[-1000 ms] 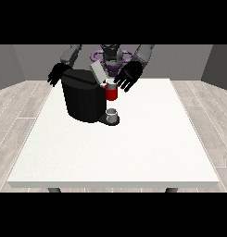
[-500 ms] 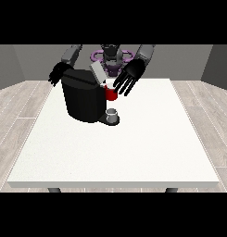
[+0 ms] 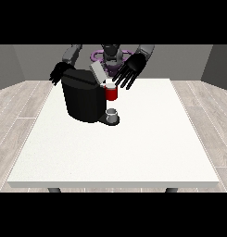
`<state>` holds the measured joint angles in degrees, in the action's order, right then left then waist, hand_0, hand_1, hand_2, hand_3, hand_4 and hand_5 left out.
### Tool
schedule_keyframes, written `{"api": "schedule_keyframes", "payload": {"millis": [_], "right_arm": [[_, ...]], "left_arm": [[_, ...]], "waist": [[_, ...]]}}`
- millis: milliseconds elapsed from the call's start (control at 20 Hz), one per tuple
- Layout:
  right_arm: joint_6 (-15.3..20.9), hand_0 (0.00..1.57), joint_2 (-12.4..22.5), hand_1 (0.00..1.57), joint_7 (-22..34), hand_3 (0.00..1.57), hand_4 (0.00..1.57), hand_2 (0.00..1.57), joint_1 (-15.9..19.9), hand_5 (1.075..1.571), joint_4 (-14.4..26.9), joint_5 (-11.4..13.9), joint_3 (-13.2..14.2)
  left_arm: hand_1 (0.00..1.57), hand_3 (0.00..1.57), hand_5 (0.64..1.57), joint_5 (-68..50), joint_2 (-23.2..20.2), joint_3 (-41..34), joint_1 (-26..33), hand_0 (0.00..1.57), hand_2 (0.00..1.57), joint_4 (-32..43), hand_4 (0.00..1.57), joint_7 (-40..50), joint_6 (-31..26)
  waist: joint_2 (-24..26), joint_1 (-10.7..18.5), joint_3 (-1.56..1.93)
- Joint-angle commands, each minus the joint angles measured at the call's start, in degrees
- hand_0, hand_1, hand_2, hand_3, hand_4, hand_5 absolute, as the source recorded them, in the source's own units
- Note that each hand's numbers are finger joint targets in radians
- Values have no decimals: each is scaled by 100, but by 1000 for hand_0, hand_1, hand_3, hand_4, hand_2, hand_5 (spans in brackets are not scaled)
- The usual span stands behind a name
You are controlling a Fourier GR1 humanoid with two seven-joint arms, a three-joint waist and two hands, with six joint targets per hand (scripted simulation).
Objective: Insert the coffee pod into the coffee machine and close the lid
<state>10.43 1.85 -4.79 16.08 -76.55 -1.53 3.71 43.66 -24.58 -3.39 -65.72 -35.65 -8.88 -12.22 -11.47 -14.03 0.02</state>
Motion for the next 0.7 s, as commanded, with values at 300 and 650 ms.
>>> {"api": "schedule_keyframes", "payload": {"millis": [300,650], "right_arm": [[-61,0,125,0,-34,0,405,0,-582,1571,222,-245,329],[-85,0,379,0,-127,0,370,0,-1011,1571,448,-448,769]], "left_arm": [[0,0,1571,-883,572,-685,769,0,0,-149,0,-35,-116],[0,0,1571,-2152,1495,-1527,1705,0,0,-290,0,-348,-229]], "waist": [[929,580,-5],[1775,1291,-6]]}}
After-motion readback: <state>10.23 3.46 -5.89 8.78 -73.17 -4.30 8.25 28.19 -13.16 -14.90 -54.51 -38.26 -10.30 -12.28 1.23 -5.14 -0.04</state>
